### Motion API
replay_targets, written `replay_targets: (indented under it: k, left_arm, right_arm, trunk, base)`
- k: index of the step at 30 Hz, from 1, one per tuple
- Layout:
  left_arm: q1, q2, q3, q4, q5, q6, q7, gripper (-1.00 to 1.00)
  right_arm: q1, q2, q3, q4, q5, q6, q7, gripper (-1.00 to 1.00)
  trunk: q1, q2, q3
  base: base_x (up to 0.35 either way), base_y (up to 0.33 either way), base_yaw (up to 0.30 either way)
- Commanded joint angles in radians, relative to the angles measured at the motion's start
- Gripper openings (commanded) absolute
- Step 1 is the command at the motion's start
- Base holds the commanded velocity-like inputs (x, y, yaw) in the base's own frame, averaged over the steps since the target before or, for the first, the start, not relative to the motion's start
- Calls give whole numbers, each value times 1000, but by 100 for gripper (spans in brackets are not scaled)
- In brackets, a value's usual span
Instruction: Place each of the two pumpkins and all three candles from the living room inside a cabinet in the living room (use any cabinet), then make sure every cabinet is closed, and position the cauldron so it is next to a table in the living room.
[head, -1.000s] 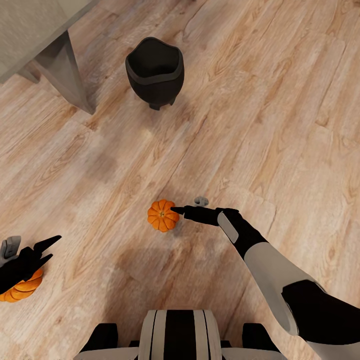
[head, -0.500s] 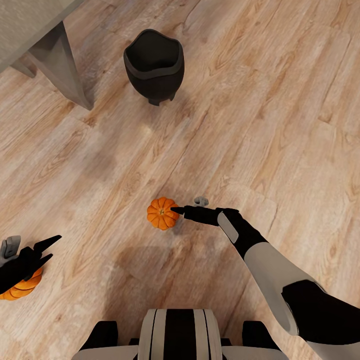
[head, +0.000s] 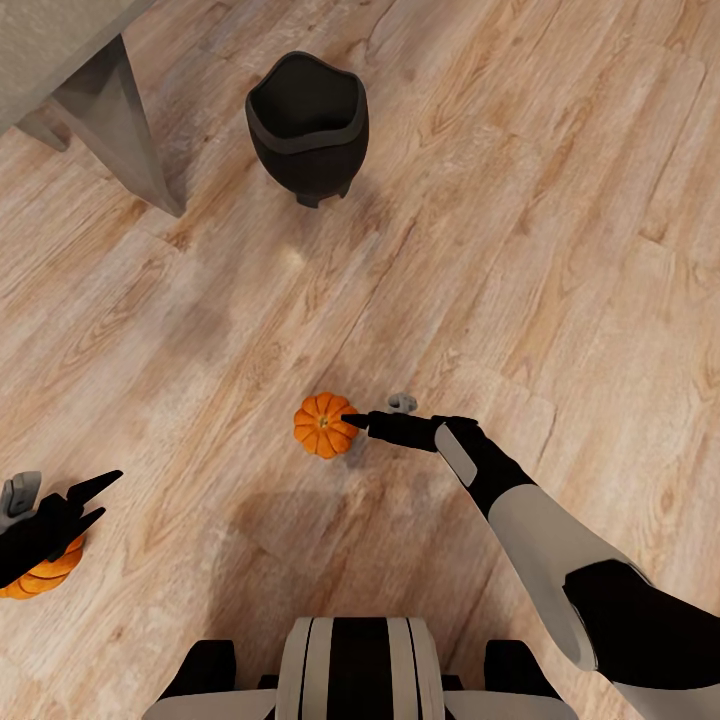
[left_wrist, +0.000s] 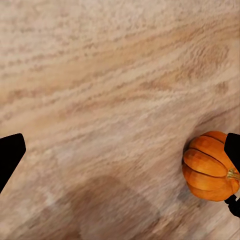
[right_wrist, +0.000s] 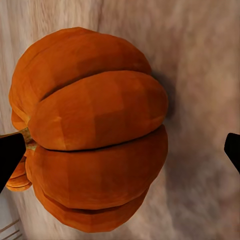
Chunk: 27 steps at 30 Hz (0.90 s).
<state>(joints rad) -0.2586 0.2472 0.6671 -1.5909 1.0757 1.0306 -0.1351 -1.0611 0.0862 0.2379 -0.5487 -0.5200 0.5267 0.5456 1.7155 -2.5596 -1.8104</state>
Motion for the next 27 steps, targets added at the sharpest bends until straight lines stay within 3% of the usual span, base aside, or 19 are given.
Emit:
replay_targets:
  k: [1,27]
  left_arm:
    - [-1,0,2,0,-10,5,-10,100]
    - [-1,1,3,0,-8,5,-11,100]
  right_arm:
    - [0,0,1,0,-6,5,-1,100]
    - [-2,-1,1,0,-6,6,-5,100]
  trunk:
    - [0,0,0]
    - [0,0,-4]
  base:
    - [0,0,0]
    - [0,0,23]
